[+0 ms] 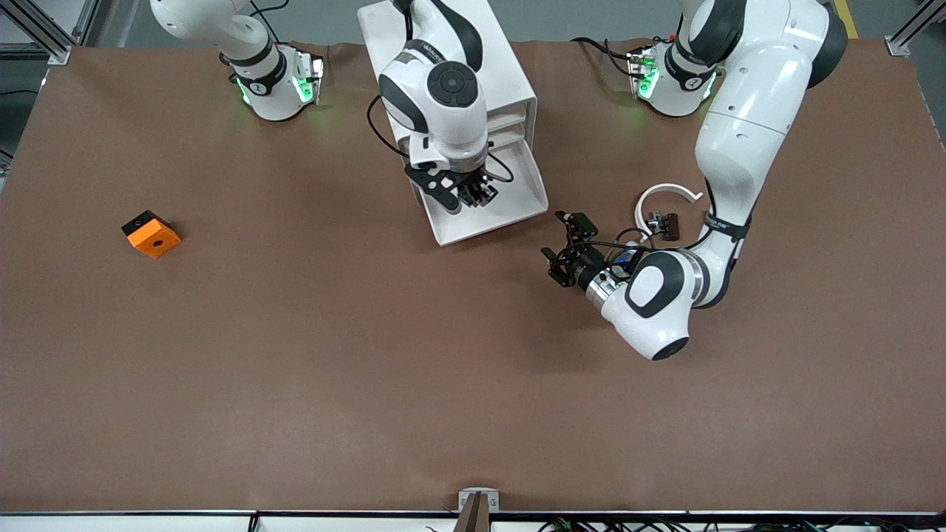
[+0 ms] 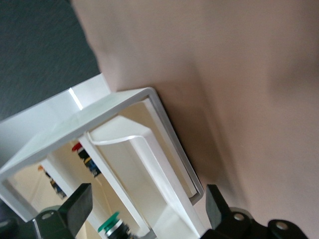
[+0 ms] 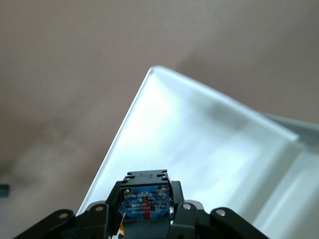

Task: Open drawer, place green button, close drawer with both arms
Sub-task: 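Lower the button into the drawer and open the right gripper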

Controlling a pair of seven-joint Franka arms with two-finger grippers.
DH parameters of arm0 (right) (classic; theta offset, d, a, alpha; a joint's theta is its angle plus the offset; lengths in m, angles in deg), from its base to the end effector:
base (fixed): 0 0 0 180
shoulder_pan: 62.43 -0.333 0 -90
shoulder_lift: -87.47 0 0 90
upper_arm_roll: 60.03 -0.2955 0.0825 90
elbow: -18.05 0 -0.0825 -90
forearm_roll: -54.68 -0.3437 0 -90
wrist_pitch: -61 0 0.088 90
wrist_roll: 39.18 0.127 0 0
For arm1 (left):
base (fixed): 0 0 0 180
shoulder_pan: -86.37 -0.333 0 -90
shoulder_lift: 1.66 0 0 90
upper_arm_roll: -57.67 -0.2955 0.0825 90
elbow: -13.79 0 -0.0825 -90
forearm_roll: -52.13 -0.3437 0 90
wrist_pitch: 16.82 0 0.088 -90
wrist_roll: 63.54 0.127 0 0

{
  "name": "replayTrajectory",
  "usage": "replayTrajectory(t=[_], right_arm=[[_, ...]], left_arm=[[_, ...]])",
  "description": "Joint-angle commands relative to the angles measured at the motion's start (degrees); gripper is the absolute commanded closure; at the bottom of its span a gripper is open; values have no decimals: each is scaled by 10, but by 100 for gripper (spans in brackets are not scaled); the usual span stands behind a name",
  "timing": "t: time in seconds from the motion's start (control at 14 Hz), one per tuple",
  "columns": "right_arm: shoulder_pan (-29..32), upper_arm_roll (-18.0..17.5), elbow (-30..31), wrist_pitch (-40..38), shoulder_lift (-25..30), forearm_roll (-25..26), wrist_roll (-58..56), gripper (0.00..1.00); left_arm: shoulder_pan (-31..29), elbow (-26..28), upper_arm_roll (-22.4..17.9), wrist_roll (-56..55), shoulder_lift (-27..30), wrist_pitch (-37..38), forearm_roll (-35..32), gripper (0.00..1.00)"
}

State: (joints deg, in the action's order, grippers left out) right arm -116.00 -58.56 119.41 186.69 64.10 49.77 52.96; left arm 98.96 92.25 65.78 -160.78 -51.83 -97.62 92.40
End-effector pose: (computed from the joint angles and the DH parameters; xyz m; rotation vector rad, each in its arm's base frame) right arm 0.3719 0.4868 0.3182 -2.8923 1.1319 0.0804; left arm 0.5258 -0.2796 0.1977 -1.7655 -1.7174 1.5361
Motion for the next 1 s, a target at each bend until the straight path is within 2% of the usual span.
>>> replayTrajectory(t=[0.0, 0.29, 0.43, 0.72, 0.86, 0.93], right_arm=[[-23, 7, -3, 31, -31, -4, 16, 100], [-40, 7, -4, 33, -49, -4, 37, 100], [-47, 7, -4, 44, -55, -4, 40, 100], [-56, 7, -4, 57, -66, -3, 72, 100], [-59, 7, -5, 57, -67, -2, 88, 100], [-66, 7, -5, 57, -67, -2, 93, 100]], left_arm=[[-18, 6, 2, 85, 26, -22, -37, 0], [-38, 6, 2, 196, 79, -58, -98, 0], [-37, 5, -8, 218, 95, -112, -109, 0], [-21, -14, -31, 223, 89, -247, -112, 0], [19, -19, -70, 237, 90, -275, -172, 0], [23, -19, -71, 272, 93, -276, -194, 0]])
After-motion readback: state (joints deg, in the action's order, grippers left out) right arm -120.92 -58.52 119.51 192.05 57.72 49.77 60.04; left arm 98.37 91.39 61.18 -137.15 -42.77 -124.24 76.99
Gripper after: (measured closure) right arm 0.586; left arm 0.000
